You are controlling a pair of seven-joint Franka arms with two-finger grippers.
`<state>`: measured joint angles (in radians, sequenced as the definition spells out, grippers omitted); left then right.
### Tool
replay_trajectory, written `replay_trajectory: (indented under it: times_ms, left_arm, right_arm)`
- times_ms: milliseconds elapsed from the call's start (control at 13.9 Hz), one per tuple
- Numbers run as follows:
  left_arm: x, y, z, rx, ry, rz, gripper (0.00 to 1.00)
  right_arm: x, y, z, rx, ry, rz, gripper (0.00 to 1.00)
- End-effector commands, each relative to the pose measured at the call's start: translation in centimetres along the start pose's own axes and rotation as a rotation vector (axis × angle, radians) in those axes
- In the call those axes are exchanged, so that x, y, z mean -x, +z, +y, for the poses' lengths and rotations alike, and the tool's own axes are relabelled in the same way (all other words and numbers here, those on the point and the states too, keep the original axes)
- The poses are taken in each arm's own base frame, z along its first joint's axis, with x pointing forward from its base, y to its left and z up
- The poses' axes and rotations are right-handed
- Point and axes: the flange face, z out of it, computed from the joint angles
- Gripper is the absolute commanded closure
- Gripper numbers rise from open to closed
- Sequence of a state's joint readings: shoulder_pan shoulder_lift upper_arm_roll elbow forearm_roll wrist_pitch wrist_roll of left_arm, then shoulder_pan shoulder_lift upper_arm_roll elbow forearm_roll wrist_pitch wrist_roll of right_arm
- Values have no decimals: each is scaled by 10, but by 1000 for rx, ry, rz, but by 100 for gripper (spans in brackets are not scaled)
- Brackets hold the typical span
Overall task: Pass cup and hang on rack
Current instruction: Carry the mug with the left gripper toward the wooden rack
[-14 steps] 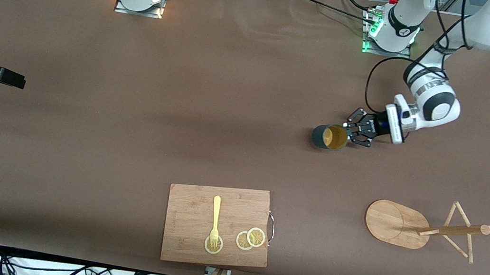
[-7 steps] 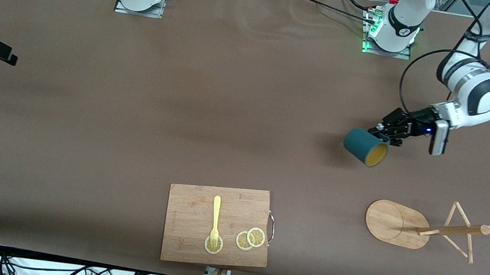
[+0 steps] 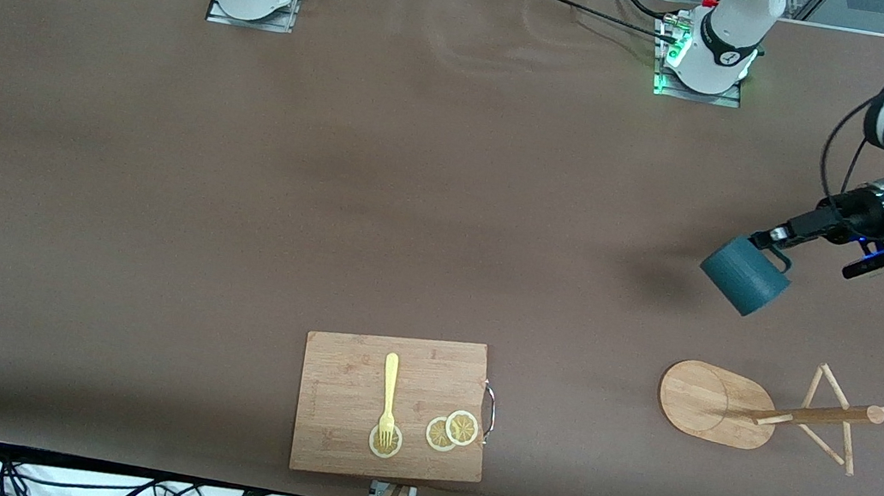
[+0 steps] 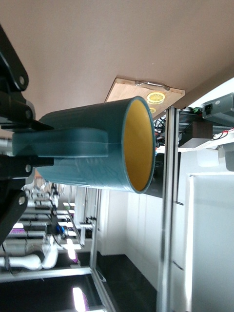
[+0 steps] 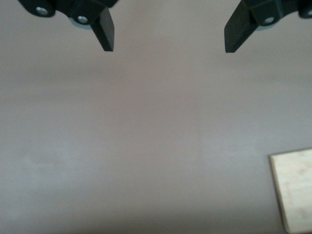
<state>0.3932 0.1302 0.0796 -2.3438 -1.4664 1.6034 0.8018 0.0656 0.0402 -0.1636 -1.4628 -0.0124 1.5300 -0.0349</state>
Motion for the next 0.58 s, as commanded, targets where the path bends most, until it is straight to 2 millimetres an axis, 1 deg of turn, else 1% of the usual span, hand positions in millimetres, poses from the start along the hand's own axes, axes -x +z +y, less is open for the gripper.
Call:
replay_trajectory:
  times_ms: [0, 72, 144, 216, 288, 359, 503]
  left_arm:
    - [-29, -22, 17, -26, -140, -58, 100]
    - [-41, -31, 21, -52, -179, -64, 100]
    - [-50, -36, 22, -43, -220, -69, 100]
    - [-56, -40, 19, -41, -244, -69, 100]
    - [-61, -40, 15, -42, -262, -71, 100]
    - [-69, -44, 10, -33, -273, -76, 100]
    - [-92, -53, 0, -29, -285, -85, 100]
  right_arm:
    - [12, 2, -14, 46, -33, -23, 0]
    - [14, 9, -8, 50, -23, -43, 0]
    - [13, 17, -4, 47, -28, -56, 0]
    - [13, 20, -1, 48, -39, -64, 0]
    - [15, 18, -4, 51, -40, -69, 0]
    - [16, 17, -5, 46, -35, -76, 0]
    - [18, 16, -4, 37, -18, -97, 0]
